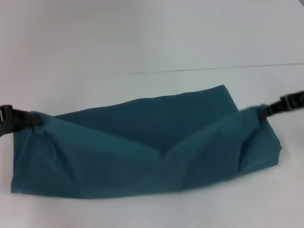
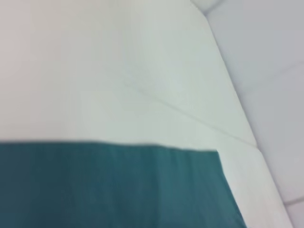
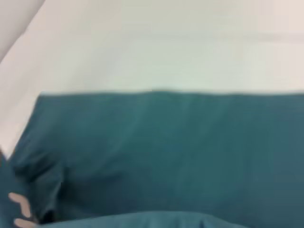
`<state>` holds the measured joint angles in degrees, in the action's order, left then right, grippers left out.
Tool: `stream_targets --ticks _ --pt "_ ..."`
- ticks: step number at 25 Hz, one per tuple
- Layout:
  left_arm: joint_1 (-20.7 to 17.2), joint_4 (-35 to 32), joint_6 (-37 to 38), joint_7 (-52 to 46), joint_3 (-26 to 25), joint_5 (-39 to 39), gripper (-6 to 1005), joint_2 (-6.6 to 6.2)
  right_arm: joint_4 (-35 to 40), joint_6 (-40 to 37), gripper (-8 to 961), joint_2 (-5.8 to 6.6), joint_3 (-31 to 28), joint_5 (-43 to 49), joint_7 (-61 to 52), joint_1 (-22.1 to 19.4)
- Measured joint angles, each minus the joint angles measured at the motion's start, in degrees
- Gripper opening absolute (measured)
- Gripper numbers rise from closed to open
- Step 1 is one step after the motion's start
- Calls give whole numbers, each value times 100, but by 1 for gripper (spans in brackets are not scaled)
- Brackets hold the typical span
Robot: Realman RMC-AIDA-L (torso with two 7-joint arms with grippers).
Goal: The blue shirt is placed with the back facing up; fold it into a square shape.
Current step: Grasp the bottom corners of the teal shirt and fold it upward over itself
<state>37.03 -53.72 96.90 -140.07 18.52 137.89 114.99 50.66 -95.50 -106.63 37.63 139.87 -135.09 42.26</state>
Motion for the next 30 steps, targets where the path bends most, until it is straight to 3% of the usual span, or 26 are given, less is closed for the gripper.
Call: stream_targets --ticks 5,10,20,30 --pt "16 110 -820 171 142 -19 88 27 -395 957 68 -81 31 3 -30 223" --pt "-31 149 -1692 255 546 -8 94 161 -451 1573 68 -209 209 33 -185 294" --pt "-123 375 -2521 256 987 85 107 210 -684 2636 69 -391 636 53 -353 375" --pt "-109 376 -2778 215 1152 167 121 243 -983 3508 70 -622 1179 74 -419 457"
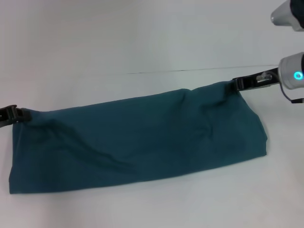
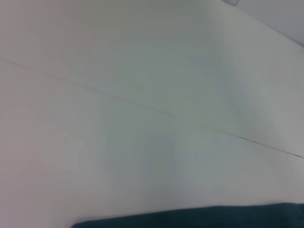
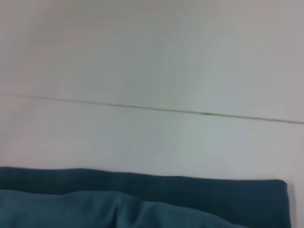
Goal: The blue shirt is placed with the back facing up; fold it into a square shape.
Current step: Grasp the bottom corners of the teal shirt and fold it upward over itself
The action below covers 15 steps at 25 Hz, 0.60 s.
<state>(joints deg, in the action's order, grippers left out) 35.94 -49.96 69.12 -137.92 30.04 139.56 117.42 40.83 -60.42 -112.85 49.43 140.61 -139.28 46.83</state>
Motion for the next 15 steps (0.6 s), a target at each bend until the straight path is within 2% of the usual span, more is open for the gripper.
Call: stream_targets --ticks 5,15 --pt "-11 -2 -170 22 134 1 127 40 -64 378 69 -112 71 10 -42 11" --pt "-1 17 -568 70 435 0 140 102 -101 703 70 -219 51 1 -47 -20"
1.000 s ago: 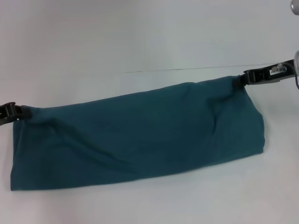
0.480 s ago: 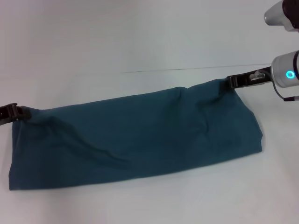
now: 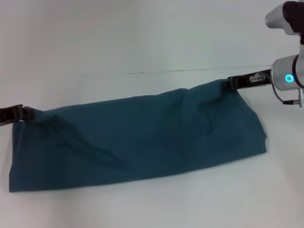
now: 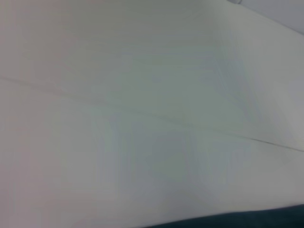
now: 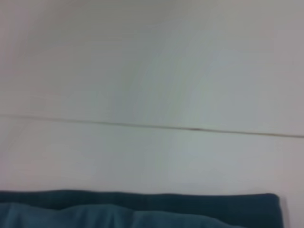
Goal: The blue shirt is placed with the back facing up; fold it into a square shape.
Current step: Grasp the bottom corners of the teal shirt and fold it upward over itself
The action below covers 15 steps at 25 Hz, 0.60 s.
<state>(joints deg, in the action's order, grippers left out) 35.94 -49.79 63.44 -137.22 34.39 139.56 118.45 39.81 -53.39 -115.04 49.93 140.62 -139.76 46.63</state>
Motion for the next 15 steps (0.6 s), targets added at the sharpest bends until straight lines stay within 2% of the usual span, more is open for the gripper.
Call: stream_targets --ticks 6,8,15 --pt "-49 26 -541 54 62 -13 148 88 -36 406 72 -91 -18 -176 37 -69" --pt "-55 62 -612 62 79 2 151 91 -37 470 211 -117 3 -188 45 -64" --pt "-65 88 -706 93 80 94 456 84 -40 568 466 -154 22 -178 48 -33"
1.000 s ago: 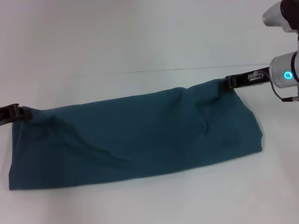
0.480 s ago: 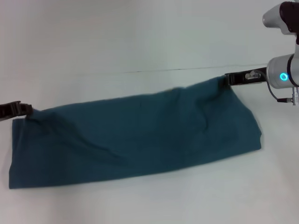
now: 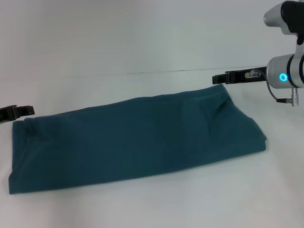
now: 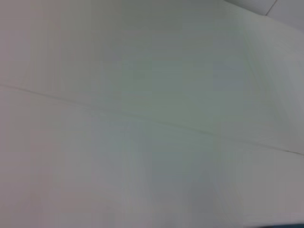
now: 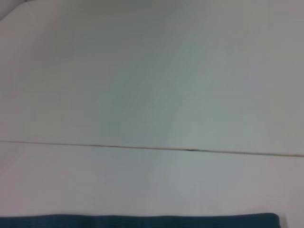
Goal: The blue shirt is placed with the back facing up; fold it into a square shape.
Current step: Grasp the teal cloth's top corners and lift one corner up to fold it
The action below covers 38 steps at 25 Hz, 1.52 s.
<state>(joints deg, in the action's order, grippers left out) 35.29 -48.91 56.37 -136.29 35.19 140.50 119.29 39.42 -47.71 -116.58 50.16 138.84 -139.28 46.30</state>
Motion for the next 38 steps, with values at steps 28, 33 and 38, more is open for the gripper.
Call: stream_targets --ticks 28,33,38 --pt "-274 -2336 3623 -1999 193 2014 935 134 629 -849 930 40 20 461 10 -199" --pt "-278 -2328 3609 -2134 225 2158 934 252 664 -892 931 25 20 467 147 -239" --pt "-276 -2244 3584 -2230 226 2167 925 290 671 -884 931 20 20 475 261 -281"
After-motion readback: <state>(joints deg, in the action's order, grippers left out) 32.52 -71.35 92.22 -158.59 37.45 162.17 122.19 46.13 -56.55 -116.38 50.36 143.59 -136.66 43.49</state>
